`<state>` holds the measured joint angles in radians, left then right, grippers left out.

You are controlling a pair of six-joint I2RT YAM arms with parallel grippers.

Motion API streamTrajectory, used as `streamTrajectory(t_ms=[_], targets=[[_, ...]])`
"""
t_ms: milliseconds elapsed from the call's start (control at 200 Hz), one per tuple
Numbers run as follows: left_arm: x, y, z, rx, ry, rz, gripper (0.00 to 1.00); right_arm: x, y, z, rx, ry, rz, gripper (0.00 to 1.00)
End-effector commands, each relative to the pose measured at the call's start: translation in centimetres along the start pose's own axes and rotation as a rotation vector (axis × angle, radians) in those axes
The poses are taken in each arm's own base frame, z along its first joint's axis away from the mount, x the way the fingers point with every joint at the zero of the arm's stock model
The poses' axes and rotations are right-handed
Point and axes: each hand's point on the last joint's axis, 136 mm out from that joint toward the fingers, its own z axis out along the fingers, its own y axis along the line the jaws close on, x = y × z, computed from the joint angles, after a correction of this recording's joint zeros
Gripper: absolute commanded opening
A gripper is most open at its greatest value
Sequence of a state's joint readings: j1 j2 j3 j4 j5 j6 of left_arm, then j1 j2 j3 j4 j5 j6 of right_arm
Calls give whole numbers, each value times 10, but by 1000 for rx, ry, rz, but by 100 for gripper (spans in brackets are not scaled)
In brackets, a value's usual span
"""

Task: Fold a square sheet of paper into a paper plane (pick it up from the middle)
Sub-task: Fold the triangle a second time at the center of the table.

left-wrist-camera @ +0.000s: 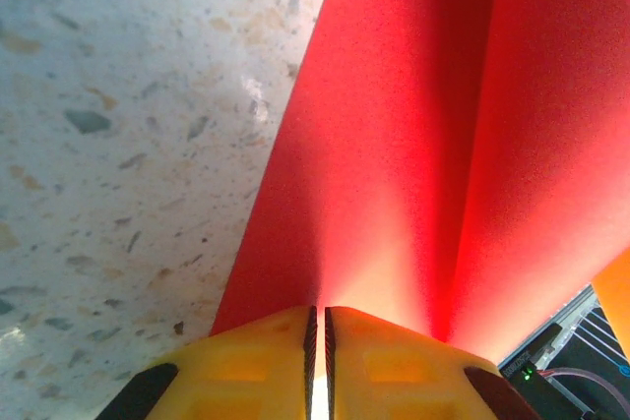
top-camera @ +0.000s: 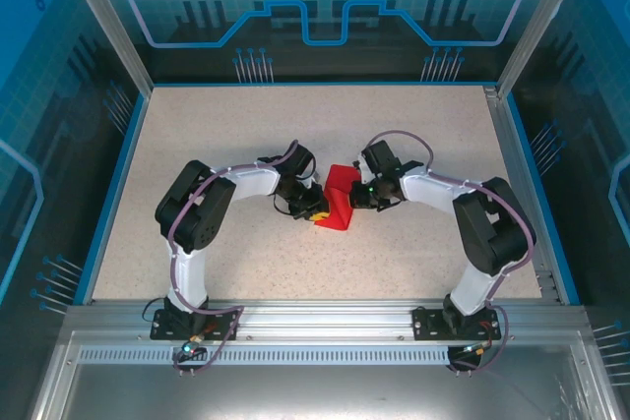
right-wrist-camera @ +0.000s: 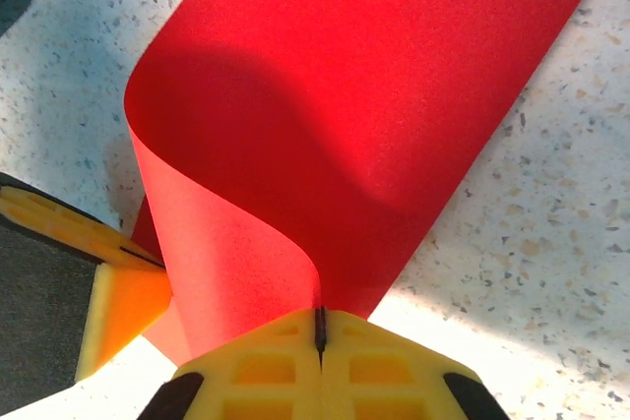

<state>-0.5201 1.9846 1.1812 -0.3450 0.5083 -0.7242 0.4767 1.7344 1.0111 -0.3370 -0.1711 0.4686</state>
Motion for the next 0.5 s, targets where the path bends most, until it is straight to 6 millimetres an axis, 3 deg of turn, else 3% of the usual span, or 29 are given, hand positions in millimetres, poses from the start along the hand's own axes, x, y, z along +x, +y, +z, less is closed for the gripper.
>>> streamTrajectory(t_ms=[0, 255, 495], targets=[[3, 9, 7, -42, 21, 1, 13, 6, -8, 3, 37, 65, -6, 3], [2, 4, 6, -24, 18, 17, 14, 6, 2, 6, 49, 115, -44, 4], [1, -1, 3, -8, 12, 30, 15, 7, -1, 9, 111, 159, -57, 5]])
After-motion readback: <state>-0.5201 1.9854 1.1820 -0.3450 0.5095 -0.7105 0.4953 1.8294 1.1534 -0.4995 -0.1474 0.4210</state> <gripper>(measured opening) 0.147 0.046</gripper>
